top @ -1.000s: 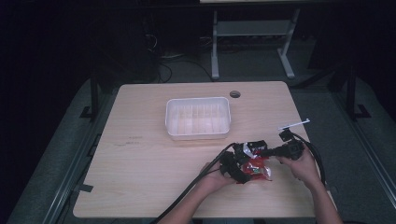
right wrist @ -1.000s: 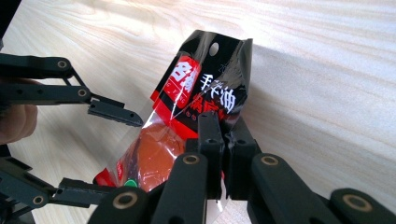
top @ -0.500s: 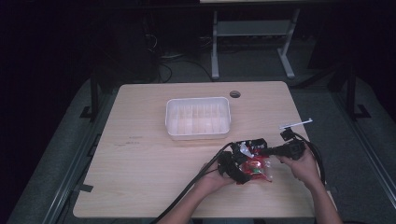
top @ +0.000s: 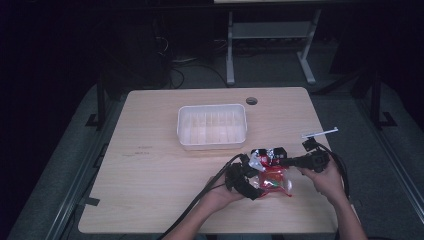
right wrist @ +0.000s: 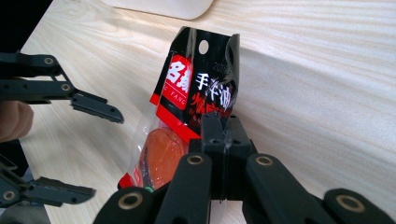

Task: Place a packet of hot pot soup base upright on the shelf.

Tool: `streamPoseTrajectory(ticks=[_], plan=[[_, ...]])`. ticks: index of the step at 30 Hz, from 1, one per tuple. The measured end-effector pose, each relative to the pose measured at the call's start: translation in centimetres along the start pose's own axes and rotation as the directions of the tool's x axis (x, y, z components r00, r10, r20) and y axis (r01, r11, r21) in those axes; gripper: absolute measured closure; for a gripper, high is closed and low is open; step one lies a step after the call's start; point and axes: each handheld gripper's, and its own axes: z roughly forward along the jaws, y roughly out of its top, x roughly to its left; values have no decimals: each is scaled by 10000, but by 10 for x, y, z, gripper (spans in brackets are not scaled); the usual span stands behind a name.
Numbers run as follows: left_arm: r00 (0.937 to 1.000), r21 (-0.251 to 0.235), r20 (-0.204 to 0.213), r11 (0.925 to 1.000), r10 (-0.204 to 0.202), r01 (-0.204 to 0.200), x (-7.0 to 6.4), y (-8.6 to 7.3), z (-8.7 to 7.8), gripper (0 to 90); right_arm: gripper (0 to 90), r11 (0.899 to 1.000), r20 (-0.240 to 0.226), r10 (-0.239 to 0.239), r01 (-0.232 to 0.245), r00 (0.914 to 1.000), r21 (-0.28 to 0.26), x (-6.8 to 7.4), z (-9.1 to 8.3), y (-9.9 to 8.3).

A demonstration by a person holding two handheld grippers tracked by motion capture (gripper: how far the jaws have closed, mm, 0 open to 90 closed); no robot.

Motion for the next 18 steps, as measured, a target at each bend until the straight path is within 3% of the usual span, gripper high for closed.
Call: streamPoseTrajectory(ticks=[6,8,18], plan=[[9999,-97,-152,9999,38,-40,0,-10,-13,339,900,9999,24,-95,96,10000,-97,4,-3,0],[9998,-158,-219,9999,5,-9,1,-16,-19,338,900,9996,256,-229,233,9994,-143,8,-5,0],[9991,-400,-423,9992,-43,26,3,-35,-37,339,900,9985,173,-418,423,9990,-334,19,-11,0]])
